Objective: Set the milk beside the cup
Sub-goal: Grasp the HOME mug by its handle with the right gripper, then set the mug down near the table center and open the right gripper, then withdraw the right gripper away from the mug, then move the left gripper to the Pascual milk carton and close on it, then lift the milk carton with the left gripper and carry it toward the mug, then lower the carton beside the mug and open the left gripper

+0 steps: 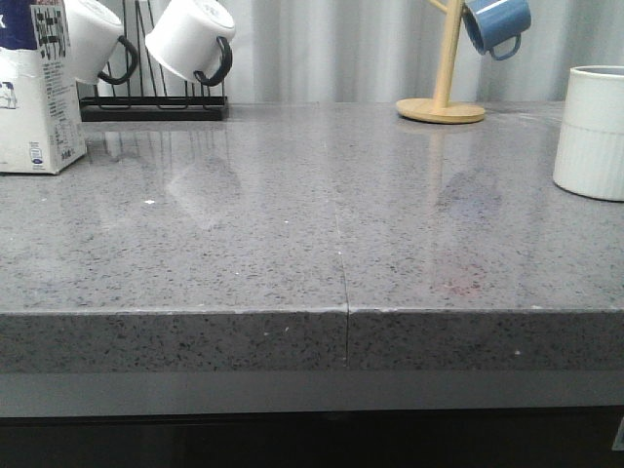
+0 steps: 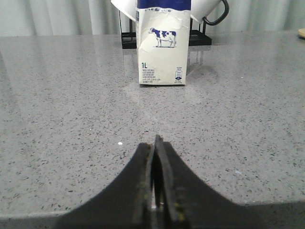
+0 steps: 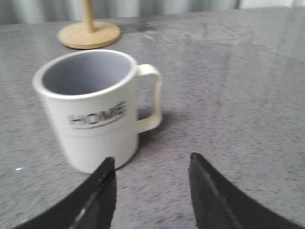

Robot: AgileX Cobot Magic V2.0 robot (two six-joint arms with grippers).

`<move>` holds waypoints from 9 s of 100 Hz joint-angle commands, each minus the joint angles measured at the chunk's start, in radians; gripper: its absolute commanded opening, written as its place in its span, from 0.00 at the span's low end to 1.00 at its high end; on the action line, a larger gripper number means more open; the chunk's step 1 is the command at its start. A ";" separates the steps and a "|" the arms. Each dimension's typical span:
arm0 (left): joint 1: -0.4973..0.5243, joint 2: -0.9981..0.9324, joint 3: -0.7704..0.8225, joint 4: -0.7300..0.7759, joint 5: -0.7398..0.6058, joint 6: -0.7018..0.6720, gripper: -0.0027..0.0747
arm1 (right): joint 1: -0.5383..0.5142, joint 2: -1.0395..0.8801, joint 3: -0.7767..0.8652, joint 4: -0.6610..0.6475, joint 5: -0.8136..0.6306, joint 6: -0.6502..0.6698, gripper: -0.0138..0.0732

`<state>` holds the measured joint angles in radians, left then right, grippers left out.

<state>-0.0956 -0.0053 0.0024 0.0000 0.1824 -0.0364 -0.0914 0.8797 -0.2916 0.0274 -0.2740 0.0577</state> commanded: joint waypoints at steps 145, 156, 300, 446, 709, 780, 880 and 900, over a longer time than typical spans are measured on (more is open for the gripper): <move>0.001 -0.032 0.041 -0.006 -0.082 -0.010 0.01 | 0.032 0.528 -0.442 -0.330 -0.116 0.232 0.07; 0.001 -0.032 0.041 -0.006 -0.082 -0.010 0.01 | 0.110 0.484 -0.443 -0.330 -0.088 0.232 0.07; 0.001 -0.032 0.041 -0.006 -0.082 -0.010 0.01 | 0.467 0.771 -0.634 -0.273 -0.137 0.232 0.48; 0.001 -0.032 -0.026 -0.007 -0.322 -0.010 0.01 | 0.467 -0.880 -0.088 -0.175 0.847 0.232 0.08; -0.151 1.325 -0.978 -0.012 -0.427 -0.003 0.33 | 0.467 -0.880 -0.088 -0.175 0.846 0.232 0.08; -0.458 1.520 -0.992 -0.133 -0.637 0.000 0.33 | 0.467 -0.880 -0.088 -0.175 0.846 0.232 0.08; -0.522 1.385 -0.871 -0.126 -0.575 0.050 0.85 | 0.467 -0.880 -0.088 -0.175 0.846 0.232 0.08; -0.484 1.244 -0.834 -0.130 -0.379 0.083 0.61 | 0.467 -0.880 -0.088 -0.175 0.846 0.232 0.08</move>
<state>-0.6023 1.3239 -0.8103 -0.1259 -0.2179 0.0215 0.3779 -0.0125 -0.3566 -0.1405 0.6490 0.2920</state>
